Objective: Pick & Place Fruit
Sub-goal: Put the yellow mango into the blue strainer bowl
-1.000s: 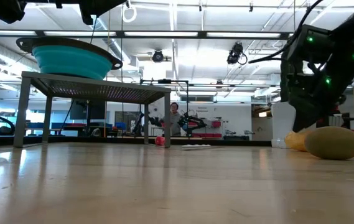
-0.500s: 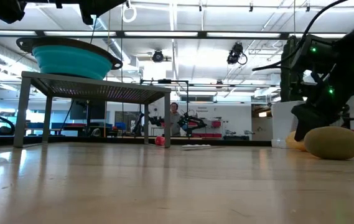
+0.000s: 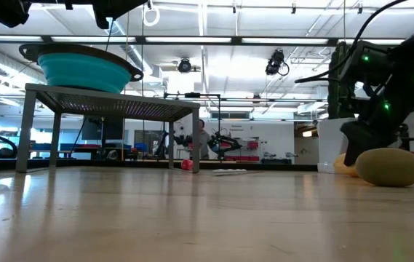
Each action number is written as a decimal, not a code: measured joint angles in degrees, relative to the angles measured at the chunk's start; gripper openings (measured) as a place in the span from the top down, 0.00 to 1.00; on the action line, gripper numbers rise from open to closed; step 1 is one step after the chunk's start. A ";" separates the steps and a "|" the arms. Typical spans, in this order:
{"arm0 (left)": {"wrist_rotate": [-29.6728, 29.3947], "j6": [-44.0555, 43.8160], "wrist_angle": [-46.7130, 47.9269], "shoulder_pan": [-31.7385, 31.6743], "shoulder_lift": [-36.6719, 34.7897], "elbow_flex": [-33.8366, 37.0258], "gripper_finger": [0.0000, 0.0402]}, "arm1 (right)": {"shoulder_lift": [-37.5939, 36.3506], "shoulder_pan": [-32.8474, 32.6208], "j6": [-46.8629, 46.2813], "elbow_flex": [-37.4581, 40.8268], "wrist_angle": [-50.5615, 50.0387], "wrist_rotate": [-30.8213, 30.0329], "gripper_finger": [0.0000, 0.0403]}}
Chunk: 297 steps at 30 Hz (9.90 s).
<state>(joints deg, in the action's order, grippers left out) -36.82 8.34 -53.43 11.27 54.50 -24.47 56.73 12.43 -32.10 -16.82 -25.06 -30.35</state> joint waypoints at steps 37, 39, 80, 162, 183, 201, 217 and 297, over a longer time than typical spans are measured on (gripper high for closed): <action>13.06 13.10 -0.16 0.02 13.67 -9.28 0.39 | 0.05 -3.72 10.54 0.09 39.89 46.70 0.38; 16.48 15.83 0.27 -0.02 17.52 -11.83 0.39 | 0.05 -4.55 10.54 0.09 41.48 46.70 0.38; 24.23 24.68 15.16 -0.39 45.00 -34.99 0.28 | 0.02 -6.91 4.50 0.02 57.05 56.02 0.38; 11.22 -8.17 5.64 -4.02 44.94 -36.65 0.01 | 10.28 -25.45 53.55 -6.61 80.67 10.17 0.38; 10.49 -10.43 6.38 -4.57 44.94 -36.65 0.07 | 12.24 -25.97 54.69 -8.00 80.98 8.71 0.38; 11.58 -8.84 6.18 -4.66 44.96 -36.65 0.41 | 12.24 -25.92 55.04 -8.00 80.87 6.32 0.38; 10.49 -6.39 6.07 -4.72 45.00 -36.65 0.40 | 12.22 -25.96 55.71 -8.02 80.65 1.98 0.38; -39.16 8.80 14.88 9.32 5.33 -11.85 0.40 | 12.20 -40.46 44.54 -7.96 63.82 -25.96 0.27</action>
<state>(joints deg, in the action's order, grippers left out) -75.98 17.14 -38.55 20.59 59.83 -36.32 68.93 -28.03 12.44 -24.77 38.76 -56.31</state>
